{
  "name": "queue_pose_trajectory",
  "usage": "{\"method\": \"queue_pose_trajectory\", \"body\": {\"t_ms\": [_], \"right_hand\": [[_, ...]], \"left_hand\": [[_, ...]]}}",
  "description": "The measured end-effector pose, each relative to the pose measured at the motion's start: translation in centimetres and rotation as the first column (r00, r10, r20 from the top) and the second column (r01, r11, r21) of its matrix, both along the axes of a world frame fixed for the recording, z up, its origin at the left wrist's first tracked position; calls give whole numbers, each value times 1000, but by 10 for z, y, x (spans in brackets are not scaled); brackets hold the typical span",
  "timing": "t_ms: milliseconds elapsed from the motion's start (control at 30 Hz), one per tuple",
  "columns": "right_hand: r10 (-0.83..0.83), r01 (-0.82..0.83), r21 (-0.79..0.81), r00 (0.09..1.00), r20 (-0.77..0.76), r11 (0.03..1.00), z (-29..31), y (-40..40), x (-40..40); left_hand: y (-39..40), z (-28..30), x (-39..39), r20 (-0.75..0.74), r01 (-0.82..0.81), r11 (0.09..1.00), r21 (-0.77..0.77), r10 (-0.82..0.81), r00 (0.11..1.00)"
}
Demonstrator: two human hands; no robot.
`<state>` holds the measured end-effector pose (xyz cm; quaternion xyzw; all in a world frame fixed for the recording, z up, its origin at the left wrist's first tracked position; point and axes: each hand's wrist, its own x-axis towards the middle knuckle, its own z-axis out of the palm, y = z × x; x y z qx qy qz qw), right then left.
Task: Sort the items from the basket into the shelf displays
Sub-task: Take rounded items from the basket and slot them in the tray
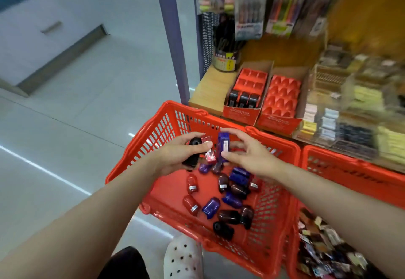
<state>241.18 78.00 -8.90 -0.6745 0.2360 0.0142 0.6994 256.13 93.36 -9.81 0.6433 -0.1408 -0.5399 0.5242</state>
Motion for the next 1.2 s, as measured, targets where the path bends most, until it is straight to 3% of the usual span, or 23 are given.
{"method": "queue_pose_trajectory", "body": {"t_ms": [100, 233, 433, 567, 700, 833, 967, 1200], "right_hand": [[9, -7, -32, 998, 57, 999, 61, 1, -23], [-6, 6, 5, 991, 130, 1000, 121, 6, -59], [-71, 111, -370, 990, 120, 923, 160, -4, -87], [-200, 224, -408, 974, 101, 885, 150, -29, -79], [-310, 327, -509, 943, 122, 796, 125, -75, -46], [-275, 317, -627, 947, 167, 711, 109, -128, 1], [-215, 265, -750, 962, 167, 606, 93, -154, 55], [-191, 206, -728, 976, 104, 654, 48, -153, 105]], "left_hand": [[-2, 56, -25, 105, 84, 995, -61, -77, 991], [3, 114, -62, 276, 61, 988, -141, -20, 961], [-10, 143, -104, 281, 15, 971, -240, 55, 958], [-42, 131, -108, 194, -68, 972, -225, 112, 975], [-75, 101, -70, 154, -293, 929, -227, 332, 931], [-100, 68, -12, 272, -357, 903, -239, 415, 868], [-121, 48, 31, 226, -409, 880, -241, 461, 858], [-125, 27, 55, 339, -162, 964, -212, 228, 913]]}}
